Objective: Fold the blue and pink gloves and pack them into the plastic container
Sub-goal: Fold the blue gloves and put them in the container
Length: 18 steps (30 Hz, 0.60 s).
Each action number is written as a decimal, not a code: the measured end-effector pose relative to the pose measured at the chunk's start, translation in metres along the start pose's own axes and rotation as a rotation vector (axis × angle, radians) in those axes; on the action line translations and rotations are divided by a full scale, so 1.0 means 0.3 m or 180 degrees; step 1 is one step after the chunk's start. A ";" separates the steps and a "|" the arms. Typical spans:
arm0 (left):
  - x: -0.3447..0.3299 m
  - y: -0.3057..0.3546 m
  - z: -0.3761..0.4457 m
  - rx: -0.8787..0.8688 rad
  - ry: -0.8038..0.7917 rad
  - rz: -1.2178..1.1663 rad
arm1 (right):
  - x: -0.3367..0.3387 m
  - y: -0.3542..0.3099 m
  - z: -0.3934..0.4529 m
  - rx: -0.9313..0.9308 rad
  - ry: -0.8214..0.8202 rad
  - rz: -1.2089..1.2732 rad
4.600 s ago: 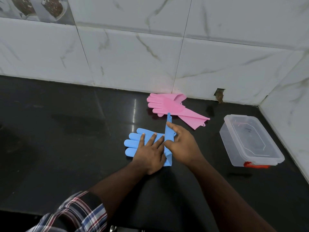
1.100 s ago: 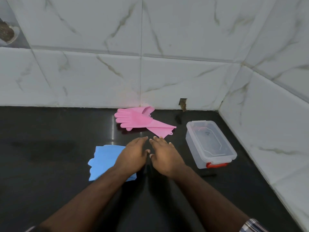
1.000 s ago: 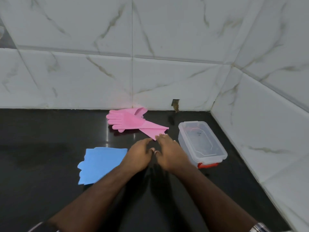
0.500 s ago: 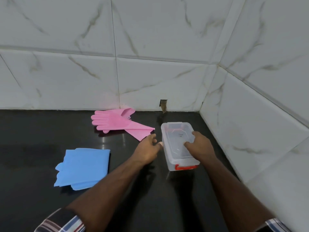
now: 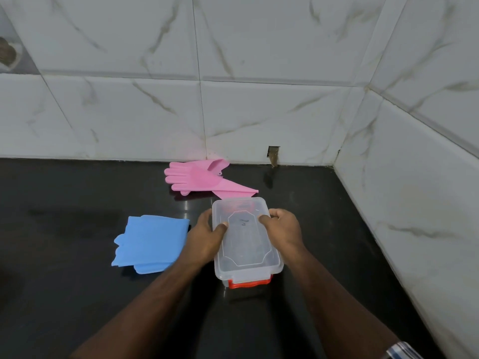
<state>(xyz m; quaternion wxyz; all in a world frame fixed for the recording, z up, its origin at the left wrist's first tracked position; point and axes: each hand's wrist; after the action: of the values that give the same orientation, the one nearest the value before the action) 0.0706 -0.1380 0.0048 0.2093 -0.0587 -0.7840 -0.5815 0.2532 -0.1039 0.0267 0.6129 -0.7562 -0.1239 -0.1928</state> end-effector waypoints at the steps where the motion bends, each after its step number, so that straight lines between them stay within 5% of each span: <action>1: 0.003 -0.004 -0.004 -0.0016 0.0056 -0.0020 | -0.013 -0.008 0.004 -0.0007 -0.0007 0.0033; 18: 0.006 0.002 -0.038 -0.0304 0.0248 0.0149 | -0.074 0.006 0.006 0.0425 0.0157 -0.0187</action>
<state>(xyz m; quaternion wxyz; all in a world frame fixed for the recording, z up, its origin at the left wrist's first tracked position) 0.0721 -0.1487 0.0087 0.2502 -0.0643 -0.7450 -0.6151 0.2344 -0.1015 0.0150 0.6589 -0.7047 -0.1435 -0.2206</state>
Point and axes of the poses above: each hand's wrist, its own z-axis towards the middle knuckle, its own x-axis out of the back of the hand, y = z × x, and after that the axes turned 3 degrees about x, right-handed
